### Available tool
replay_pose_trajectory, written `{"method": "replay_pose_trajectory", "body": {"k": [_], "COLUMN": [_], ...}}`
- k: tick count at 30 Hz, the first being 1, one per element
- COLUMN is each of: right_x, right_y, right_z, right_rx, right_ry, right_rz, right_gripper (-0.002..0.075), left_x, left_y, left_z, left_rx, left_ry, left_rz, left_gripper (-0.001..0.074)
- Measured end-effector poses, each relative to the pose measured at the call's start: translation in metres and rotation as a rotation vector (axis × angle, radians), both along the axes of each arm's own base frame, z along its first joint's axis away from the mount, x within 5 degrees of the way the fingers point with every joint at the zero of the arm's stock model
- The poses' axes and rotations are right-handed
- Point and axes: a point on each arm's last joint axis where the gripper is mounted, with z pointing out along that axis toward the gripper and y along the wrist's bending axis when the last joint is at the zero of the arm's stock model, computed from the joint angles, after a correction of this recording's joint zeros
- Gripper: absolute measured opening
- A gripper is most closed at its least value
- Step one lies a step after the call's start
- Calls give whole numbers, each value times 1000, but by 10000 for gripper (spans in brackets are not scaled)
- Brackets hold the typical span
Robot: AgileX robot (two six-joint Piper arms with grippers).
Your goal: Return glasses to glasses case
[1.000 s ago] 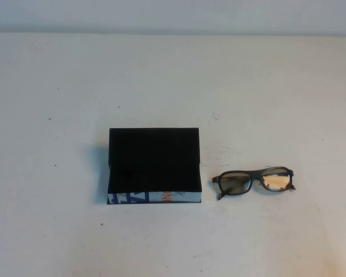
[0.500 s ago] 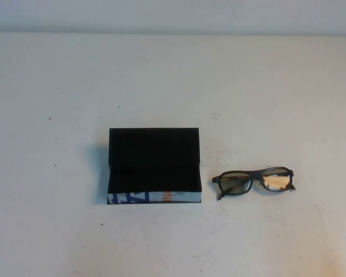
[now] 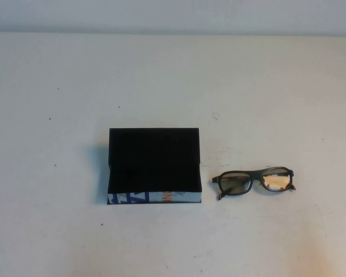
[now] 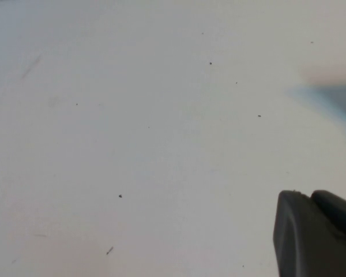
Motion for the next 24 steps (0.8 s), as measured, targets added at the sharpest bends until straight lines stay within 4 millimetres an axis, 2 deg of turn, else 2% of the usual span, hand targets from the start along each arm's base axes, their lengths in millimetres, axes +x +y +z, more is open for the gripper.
{"method": "replay_pose_trajectory", "body": {"k": [6,13,17,19,24], "right_x": [0,-1,0,0,4], "right_y": [-4,-8,-3,1,13], "right_z": [21,29,19,21,57], "right_rx": [151,229,344,373,283], "right_ry": [-229,-322,-189,-98,176], "right_rz": [-51,-78,-41,-12,84], "right_gripper": [-11,-11,-11,-11,-11], "left_x": [0,0,0,0,0], "left_y": [0,0,0,0,0], "left_z": [0,0,0,0,0], "left_rx": [0,0,0,0,0], "left_ry": [0,0,0,0,0], "left_rz": [0,0,0,0,0], "left_gripper": [-1,-1,-1,-1,-1]}}
